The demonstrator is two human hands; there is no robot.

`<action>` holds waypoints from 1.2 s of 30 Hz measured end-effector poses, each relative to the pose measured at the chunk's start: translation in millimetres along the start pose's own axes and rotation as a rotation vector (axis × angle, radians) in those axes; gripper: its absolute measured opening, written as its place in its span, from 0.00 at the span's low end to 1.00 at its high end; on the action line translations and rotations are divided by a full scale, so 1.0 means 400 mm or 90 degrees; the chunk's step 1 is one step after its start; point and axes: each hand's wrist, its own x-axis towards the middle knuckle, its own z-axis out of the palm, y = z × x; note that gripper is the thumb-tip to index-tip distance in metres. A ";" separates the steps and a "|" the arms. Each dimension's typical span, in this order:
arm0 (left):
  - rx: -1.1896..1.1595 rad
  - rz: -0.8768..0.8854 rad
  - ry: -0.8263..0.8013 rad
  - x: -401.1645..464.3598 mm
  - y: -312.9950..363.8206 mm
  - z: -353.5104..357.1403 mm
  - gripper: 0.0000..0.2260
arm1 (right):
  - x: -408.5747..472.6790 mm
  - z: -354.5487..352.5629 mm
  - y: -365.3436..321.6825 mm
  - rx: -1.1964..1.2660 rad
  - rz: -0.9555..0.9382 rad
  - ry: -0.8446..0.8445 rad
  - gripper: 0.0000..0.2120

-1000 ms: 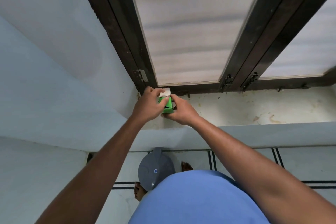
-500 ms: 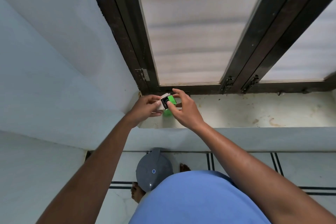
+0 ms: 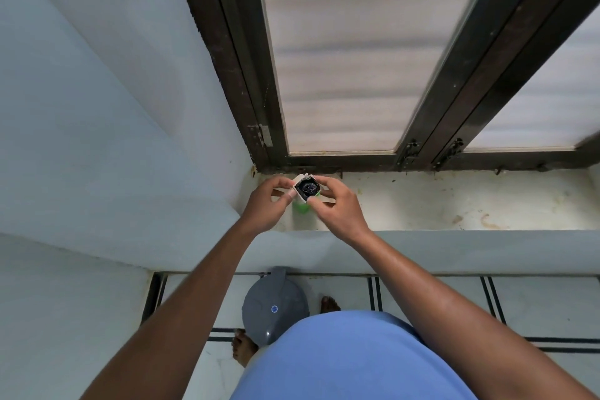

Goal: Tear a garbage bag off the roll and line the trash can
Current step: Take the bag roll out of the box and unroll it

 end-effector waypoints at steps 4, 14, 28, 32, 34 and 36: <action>0.036 0.003 0.001 -0.011 0.001 -0.010 0.06 | -0.010 0.010 0.024 -0.084 -0.021 -0.036 0.32; 0.347 0.221 -0.012 -0.018 0.114 -0.056 0.11 | 0.010 0.018 0.006 -0.103 -0.026 -0.074 0.30; 0.470 0.171 -0.135 0.059 0.170 -0.083 0.13 | 0.027 -0.008 -0.009 -0.143 -0.033 -0.117 0.32; 0.479 0.134 -0.124 0.062 0.179 -0.080 0.16 | 0.031 -0.006 -0.007 -0.148 -0.029 -0.120 0.33; 0.516 0.123 -0.123 0.062 0.189 -0.074 0.19 | 0.033 -0.001 -0.008 -0.152 -0.030 -0.119 0.33; 0.539 0.115 -0.129 0.069 0.192 -0.070 0.19 | 0.036 0.002 -0.007 -0.152 -0.031 -0.121 0.33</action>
